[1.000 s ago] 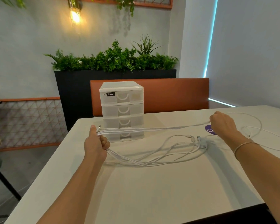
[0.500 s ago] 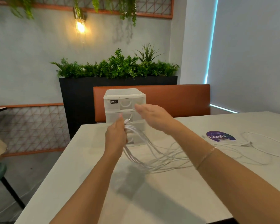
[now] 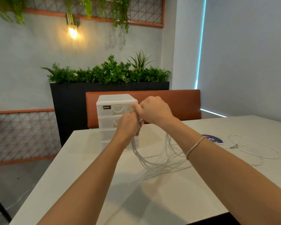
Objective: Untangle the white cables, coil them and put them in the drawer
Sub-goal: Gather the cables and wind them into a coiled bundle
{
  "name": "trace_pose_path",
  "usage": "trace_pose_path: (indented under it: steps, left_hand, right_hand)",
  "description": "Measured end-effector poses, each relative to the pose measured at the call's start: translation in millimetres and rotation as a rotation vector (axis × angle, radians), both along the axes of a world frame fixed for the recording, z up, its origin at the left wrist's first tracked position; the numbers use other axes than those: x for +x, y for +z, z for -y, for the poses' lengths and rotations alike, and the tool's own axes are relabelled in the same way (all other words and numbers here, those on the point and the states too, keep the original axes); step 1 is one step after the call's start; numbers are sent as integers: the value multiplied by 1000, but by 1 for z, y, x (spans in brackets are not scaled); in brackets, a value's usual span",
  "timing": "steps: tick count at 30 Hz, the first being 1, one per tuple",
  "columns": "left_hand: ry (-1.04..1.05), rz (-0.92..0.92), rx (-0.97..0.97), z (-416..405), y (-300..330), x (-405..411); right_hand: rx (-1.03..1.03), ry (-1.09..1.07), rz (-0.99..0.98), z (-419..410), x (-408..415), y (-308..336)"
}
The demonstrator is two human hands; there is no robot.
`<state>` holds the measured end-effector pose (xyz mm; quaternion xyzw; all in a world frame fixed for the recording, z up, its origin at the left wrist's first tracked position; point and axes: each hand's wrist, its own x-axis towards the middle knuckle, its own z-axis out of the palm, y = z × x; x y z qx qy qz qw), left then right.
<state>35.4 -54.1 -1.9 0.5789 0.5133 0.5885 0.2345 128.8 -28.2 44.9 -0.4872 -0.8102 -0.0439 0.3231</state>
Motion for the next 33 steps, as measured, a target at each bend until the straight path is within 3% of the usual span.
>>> trace_pose_path:
  steps: [4, 9, 14, 21, 25, 33]
  left_hand:
    - [-208, -128, -59, 3, -6, 1]
    - [-99, -532, -40, 5, -14, -1]
    - [-39, -744, -38, -1, -13, -11]
    - [-3, -887, -62, -3, -6, -34]
    - [18, -994, -173, -1, -10, -52]
    - [-20, -1006, -349, 2, -34, -69]
  right_hand:
    - [158, -90, 41, -12, 39, 21]
    - [196, -277, -9, -37, 87, 21]
    - [284, -437, -10, -53, 123, 13]
    - [312, -587, -2, -66, 167, 20]
    - [277, -654, 31, -76, 197, 3]
    - [194, -680, 108, -88, 214, -47]
